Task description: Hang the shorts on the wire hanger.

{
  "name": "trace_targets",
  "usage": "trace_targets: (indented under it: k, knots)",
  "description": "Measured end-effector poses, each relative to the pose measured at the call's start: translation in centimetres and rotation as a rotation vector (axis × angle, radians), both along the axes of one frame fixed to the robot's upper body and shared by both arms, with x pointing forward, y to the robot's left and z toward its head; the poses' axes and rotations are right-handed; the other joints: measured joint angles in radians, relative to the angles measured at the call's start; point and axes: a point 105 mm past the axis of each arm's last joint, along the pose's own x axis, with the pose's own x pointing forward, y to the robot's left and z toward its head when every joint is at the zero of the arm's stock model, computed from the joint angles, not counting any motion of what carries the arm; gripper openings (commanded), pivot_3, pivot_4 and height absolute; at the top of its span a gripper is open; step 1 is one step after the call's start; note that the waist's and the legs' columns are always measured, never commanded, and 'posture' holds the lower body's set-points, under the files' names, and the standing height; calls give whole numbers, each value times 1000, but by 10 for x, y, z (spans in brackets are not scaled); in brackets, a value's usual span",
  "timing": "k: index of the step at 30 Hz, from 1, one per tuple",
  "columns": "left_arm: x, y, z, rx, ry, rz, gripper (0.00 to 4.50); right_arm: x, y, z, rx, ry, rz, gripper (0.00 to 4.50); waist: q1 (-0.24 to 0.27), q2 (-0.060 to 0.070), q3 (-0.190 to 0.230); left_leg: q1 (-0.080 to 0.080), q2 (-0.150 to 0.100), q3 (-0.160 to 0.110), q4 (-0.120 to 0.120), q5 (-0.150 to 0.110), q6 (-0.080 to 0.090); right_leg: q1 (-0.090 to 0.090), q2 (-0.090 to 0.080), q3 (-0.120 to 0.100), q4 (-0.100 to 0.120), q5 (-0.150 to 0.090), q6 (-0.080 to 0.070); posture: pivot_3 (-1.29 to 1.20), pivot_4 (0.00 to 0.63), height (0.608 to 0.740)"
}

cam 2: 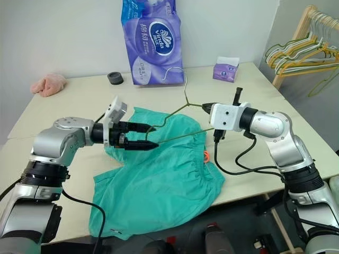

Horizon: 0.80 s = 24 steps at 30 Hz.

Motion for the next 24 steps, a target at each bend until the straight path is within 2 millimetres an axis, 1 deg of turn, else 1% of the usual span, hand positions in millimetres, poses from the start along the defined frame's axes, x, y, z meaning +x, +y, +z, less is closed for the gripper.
trace_targets:
  k: [1,3,8,13,14,23,24]
  knots:
    - [-1,-1,0,1,2,-4,3906,0,1,0,2,2,5,0,0,0,0,0,0,0,0,0,0,0,0,0,0,0,0,-213,118,740]
    - [-2,-2,1,2,0,-10,3336,-2,3,0,1,4,14,0,1,0,0,0,0,0,0,0,0,0,0,0,0,0,0,-213,120,740]
    - [-6,-5,1,0,5,-34,1735,-6,8,2,-1,-5,39,0,0,0,0,0,0,0,0,0,0,0,0,0,0,0,0,-212,122,740]
    - [-15,-6,-7,9,25,-62,157,-7,11,2,8,-1,44,0,0,0,0,0,0,0,0,0,0,0,0,0,0,0,0,-211,125,740]
    - [-15,-5,-7,12,29,-61,52,-8,12,3,11,0,49,0,0,0,0,0,0,0,0,0,0,0,0,0,0,0,0,-212,125,740]
    - [-17,-3,-11,17,53,-50,52,-12,14,0,11,37,68,0,2,0,0,0,0,0,0,0,0,0,0,0,0,0,0,-214,125,740]
    - [-16,-2,-11,19,54,-47,0,-13,14,0,11,40,71,505,2,0,0,0,0,0,0,0,0,0,0,0,0,0,0,-214,124,740]
